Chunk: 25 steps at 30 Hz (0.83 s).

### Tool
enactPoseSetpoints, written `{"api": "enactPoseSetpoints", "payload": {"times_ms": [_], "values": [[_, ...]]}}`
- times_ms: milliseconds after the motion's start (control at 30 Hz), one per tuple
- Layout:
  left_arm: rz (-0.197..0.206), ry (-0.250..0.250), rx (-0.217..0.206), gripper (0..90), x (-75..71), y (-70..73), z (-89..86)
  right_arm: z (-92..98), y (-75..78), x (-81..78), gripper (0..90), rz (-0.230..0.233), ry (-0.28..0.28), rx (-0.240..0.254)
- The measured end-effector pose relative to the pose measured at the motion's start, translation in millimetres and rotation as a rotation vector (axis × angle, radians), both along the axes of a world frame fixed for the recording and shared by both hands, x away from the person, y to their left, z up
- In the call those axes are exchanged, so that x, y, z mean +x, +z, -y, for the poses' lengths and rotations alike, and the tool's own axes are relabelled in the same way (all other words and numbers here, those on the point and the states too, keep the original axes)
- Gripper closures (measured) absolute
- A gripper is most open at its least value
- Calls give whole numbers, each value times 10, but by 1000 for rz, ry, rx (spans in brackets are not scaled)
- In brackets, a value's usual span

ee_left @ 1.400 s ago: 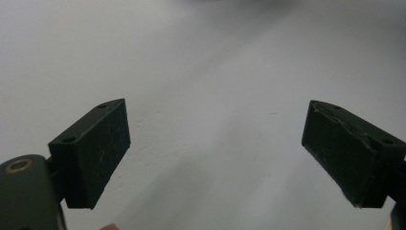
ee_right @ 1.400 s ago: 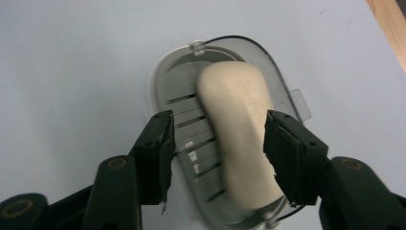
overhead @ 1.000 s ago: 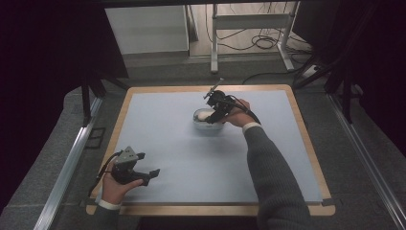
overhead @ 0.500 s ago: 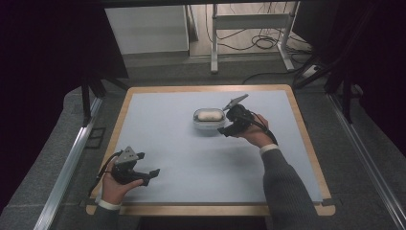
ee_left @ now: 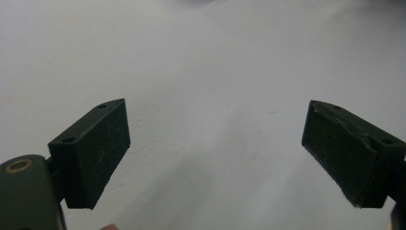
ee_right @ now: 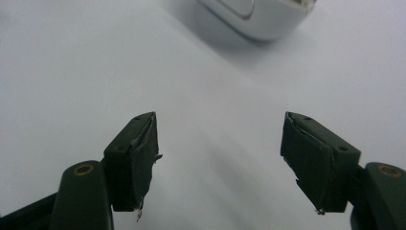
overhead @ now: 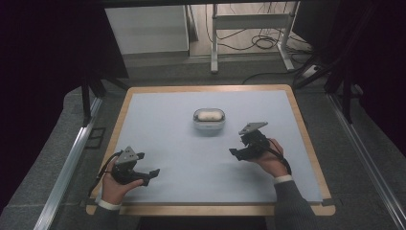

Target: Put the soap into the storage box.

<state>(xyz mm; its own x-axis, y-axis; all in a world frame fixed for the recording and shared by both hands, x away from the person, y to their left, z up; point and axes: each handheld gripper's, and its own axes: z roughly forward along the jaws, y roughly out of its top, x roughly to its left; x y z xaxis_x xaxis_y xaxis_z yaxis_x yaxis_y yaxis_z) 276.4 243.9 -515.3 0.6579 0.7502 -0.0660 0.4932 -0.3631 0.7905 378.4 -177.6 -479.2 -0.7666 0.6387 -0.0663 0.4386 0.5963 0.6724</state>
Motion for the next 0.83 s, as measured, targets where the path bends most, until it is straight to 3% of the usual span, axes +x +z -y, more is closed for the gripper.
{"api": "enactPoseSetpoints", "payload": {"times_ms": [100, 233, 333, 533, 833], "values": [[-1, -1, 2, 98, 0, 1, 7, 93, -65, -87, 285, 8, -23, 6], [-1, -1, 5, 99, -1, 0, 12, 240, -161, -228, 284, 11, -56, 56], [0, -2, 6, 99, 1, -1, 17, 269, -185, -243, 279, 5, -67, 33], [3, -9, 10, 98, -2, 2, 43, 298, -191, -228, 282, 12, -89, 61], [5, -5, 9, 99, -4, 7, 24, 299, -220, -234, 279, 26, -94, 54]]}}
